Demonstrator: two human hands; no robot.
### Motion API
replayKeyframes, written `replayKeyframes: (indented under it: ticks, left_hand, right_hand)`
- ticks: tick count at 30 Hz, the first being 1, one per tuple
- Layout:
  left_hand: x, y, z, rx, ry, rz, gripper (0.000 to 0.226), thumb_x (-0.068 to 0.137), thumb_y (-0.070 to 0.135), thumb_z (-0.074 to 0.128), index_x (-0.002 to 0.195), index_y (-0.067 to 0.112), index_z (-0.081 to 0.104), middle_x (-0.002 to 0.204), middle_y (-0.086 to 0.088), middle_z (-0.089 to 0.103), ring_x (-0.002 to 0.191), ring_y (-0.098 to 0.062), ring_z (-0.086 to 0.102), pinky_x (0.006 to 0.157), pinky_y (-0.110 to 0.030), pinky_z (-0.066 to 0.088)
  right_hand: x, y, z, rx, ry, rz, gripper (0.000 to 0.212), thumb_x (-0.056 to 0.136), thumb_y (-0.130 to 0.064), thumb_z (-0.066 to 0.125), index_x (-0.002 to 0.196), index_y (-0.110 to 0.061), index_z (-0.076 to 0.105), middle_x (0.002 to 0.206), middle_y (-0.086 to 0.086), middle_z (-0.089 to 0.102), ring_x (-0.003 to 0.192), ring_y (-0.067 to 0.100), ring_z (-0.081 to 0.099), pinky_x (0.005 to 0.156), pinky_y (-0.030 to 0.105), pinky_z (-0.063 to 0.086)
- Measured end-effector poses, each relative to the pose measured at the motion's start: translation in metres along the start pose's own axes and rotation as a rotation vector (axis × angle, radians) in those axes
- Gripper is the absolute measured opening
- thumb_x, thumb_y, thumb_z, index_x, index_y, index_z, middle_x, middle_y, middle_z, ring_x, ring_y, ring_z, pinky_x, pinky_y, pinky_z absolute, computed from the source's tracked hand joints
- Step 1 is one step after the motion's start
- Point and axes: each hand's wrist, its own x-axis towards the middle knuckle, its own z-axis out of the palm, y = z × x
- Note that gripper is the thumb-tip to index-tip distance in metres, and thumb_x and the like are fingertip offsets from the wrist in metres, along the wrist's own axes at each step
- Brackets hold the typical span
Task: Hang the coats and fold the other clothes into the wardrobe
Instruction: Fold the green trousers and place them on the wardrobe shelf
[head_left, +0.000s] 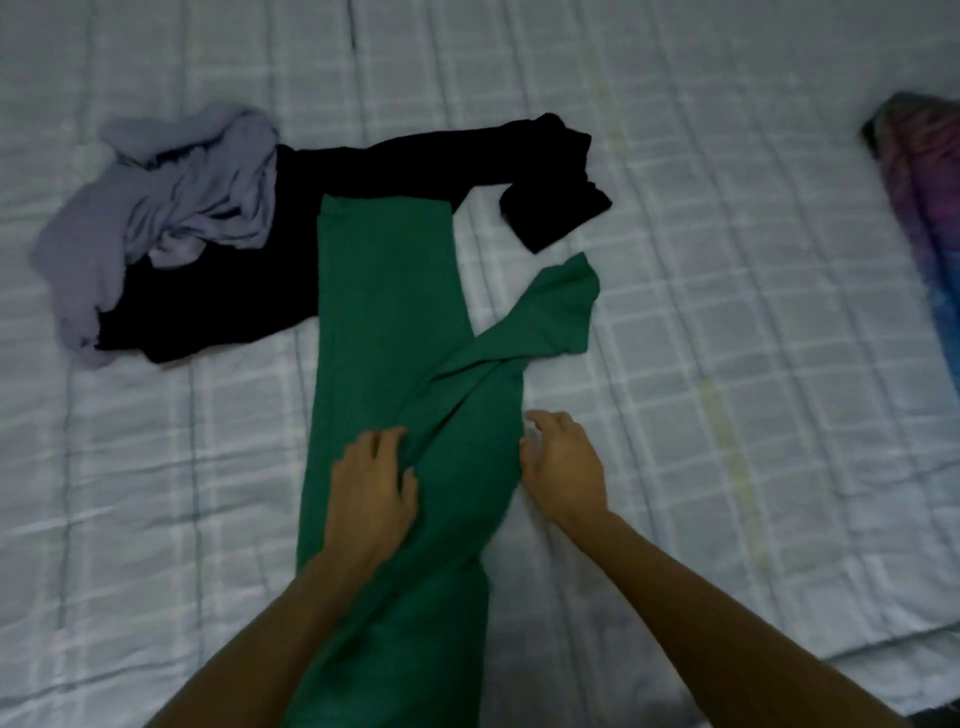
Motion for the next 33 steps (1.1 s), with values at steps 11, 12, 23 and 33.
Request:
replayKeyframes:
  ticks: [11,12,23,33]
  left_hand:
    - [0.152,0.088,0.062,0.245,-0.04,0.265,0.073,0.085,0.048,0.052,0.146,0.021,0.02,0.138,-0.01,0.037,0.117,-0.028,0.037,0.094,-0.039,0.033]
    - [0.154,0.09,0.062,0.235,-0.037,0.265,0.073,0.086,0.048,0.052,0.146,0.021,0.02,0.136,-0.01,0.04,0.115,-0.028,0.039,0.093,-0.039,0.034]
    - [0.228,0.052,-0.068,-0.942,0.174,-0.141,0.014,0.095,0.02,0.052,0.096,0.016,0.065,0.093,0.0,0.069,0.082,-0.012,0.062,0.077,-0.025,0.05]
    - [0.263,-0.041,-0.096,-0.954,0.023,-0.298,0.024,0.092,0.006,0.05,0.085,0.021,0.066,0.09,-0.003,0.068,0.081,-0.018,0.064,0.071,-0.029,0.054]
  right_hand:
    - [0.158,0.048,-0.012,-0.302,0.254,-0.253,0.025,0.078,-0.014,0.066,0.102,-0.007,0.064,0.125,0.02,0.054,0.124,0.035,0.045,0.101,0.051,0.033]
    - [0.162,0.04,-0.016,-0.235,0.277,-0.266,0.022,0.078,-0.016,0.062,0.098,-0.007,0.064,0.121,0.017,0.056,0.124,0.033,0.046,0.103,0.051,0.031]
    - [0.221,-0.118,-0.055,0.283,-0.18,-0.083,0.039,0.078,-0.035,0.072,0.113,-0.021,0.059,0.109,-0.002,0.065,0.099,0.014,0.06,0.082,0.027,0.048]
    - [0.287,-0.146,-0.023,0.251,-0.059,-0.015,0.02,0.099,-0.029,0.046,0.096,-0.011,0.055,0.087,0.004,0.059,0.081,0.018,0.056,0.07,0.029,0.042]
